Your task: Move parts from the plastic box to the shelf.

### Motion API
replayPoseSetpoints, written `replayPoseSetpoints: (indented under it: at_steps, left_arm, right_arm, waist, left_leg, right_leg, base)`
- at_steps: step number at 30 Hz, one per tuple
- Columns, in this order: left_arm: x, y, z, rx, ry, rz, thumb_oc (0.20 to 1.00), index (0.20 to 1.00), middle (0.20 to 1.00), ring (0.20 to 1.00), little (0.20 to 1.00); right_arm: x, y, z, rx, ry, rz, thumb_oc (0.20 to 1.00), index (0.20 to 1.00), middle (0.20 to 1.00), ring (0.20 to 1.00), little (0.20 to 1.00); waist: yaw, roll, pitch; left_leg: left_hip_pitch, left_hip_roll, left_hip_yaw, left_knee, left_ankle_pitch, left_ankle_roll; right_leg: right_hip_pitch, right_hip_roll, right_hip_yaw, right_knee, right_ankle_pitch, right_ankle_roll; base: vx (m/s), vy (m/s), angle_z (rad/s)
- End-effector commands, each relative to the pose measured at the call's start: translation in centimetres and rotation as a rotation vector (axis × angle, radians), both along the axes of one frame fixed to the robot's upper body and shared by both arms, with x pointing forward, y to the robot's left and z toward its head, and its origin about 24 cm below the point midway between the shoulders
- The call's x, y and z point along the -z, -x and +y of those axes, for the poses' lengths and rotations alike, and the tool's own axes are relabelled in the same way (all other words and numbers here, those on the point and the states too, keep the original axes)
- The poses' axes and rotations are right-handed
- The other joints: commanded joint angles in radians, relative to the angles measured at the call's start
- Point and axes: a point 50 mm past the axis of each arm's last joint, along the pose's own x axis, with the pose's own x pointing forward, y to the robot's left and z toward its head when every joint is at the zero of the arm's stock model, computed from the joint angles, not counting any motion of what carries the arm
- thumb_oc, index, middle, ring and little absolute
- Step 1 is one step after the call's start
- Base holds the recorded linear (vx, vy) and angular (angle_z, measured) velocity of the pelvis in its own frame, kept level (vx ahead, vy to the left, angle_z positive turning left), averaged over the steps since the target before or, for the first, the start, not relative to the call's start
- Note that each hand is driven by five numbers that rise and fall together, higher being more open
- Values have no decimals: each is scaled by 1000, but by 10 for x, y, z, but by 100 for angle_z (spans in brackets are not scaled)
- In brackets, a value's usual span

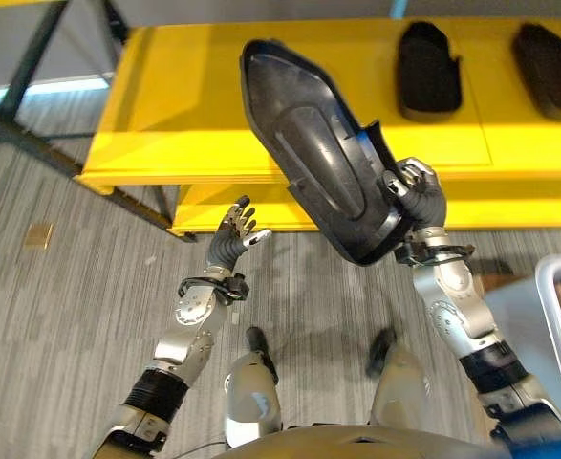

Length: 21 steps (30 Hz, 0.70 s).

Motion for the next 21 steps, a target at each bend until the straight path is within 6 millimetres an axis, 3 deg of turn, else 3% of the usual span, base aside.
replayPoseSetpoints:
  at_steps: [1, 6, 12, 16, 21]
  left_arm:
    - [-11, 8, -7, 29, 29, -65, 1000, 1000, 1000, 1000, 1000]
    - [-17, 6, -8, 61, 38, -76, 1000, 1000, 1000, 1000, 1000]
    - [-22, 5, -7, 73, 35, -90, 1000, 1000, 1000, 1000, 1000]
    - [-27, 5, -3, 82, 28, -112, 1000, 1000, 1000, 1000, 1000]
    - [-34, 3, -6, 97, 33, -142, 1000, 1000, 1000, 1000, 1000]
  right_arm:
    - [-54, -5, 4, 39, -86, -207, 200, 200, 200, 200, 200]
    - [-100, -42, 2, 135, -88, -243, 200, 200, 200, 200, 200]
    - [-138, -60, -3, 216, -45, -275, 200, 200, 200, 200, 200]
    - [-169, -82, -23, 330, -5, -235, 200, 200, 200, 200, 200]
    - [-177, -96, -53, 441, 34, -142, 200, 200, 200, 200, 200]
  waist:
    - [3, -6, -22]
    - [54, 5, 3]
    - [79, 17, 20]
    - [103, 30, 36]
    - [128, 56, 58]
  left_leg:
    - [-13, 63, -69, -25, 109, -56]
    - [-44, 69, -85, -36, 129, -66]
    - [-59, 71, -91, -54, 144, -70]
    - [-74, 69, -98, -74, 159, -75]
    - [-101, 65, -113, -83, 167, -75]
  right_leg:
    - [141, -24, -25, -154, 154, 62]
    - [109, -15, -38, -138, 152, 62]
    - [79, -10, -42, -122, 149, 63]
    - [58, -6, -51, -120, 150, 65]
    - [28, -10, -62, -105, 152, 70]
  base:
    - [14, -5, 8]
    - [2, -12, 8]
    - [-2, -1, -2]
    - [-6, -6, 4]
    - [-7, -5, 3]
